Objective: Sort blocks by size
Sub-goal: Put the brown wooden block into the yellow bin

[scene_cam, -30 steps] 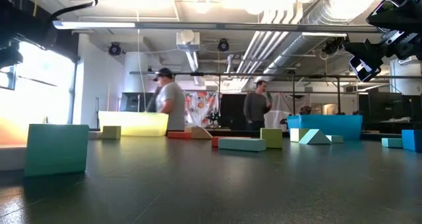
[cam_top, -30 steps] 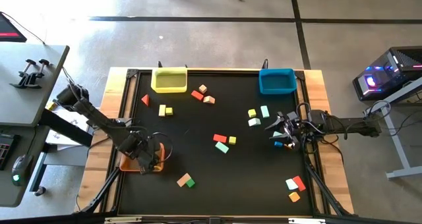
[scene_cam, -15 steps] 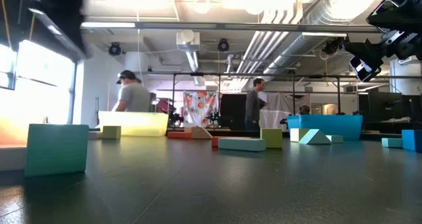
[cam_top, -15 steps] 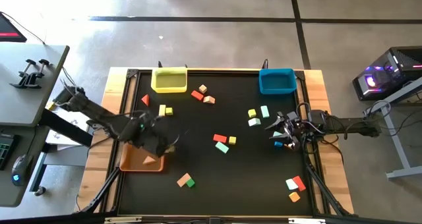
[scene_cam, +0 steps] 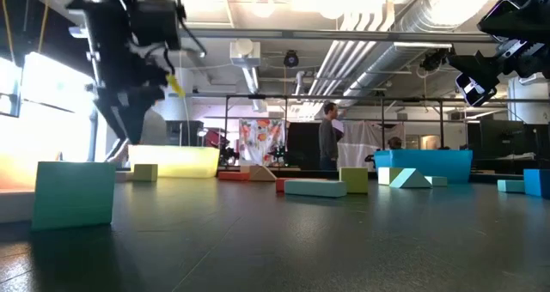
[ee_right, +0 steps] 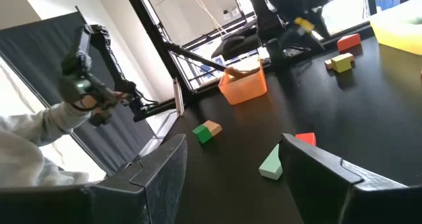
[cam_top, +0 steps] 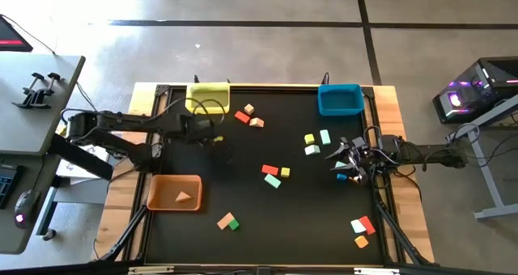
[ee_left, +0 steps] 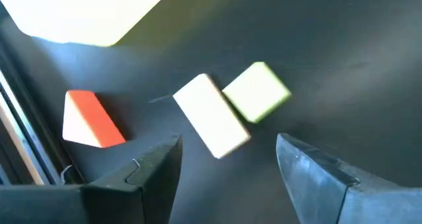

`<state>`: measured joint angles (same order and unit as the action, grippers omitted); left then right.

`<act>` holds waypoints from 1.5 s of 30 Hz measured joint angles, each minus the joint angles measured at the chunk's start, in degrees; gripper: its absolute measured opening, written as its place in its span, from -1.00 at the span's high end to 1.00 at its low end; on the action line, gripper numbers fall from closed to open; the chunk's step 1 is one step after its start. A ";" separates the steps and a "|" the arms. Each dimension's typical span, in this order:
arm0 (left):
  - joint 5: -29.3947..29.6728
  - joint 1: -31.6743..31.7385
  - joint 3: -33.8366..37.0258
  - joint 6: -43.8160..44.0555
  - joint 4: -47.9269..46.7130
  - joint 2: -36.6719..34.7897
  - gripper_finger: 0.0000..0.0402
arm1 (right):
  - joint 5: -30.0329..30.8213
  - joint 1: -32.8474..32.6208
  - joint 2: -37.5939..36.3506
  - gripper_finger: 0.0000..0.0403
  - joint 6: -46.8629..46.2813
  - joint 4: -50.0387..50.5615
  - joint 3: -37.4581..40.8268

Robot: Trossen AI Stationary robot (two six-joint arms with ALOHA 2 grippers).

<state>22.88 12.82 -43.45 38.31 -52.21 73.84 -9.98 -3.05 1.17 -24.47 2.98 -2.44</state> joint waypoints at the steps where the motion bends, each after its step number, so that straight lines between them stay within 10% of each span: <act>1: -0.71 1.57 0.50 -0.76 0.05 0.00 -0.22 | 0.00 0.00 0.00 -0.17 -0.10 -0.01 0.00; 10: -9.37 8.74 7.07 -3.02 10.32 0.42 -0.38 | 0.00 0.00 0.00 -0.17 -0.02 0.00 0.00; 45: -10.78 13.07 8.63 -5.49 14.72 6.86 -0.02 | 0.00 -0.02 -0.02 -0.17 -0.01 -0.02 0.00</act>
<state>12.10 25.89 -34.83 32.82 -37.50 80.70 -9.98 -3.07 1.15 -24.48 2.96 -2.44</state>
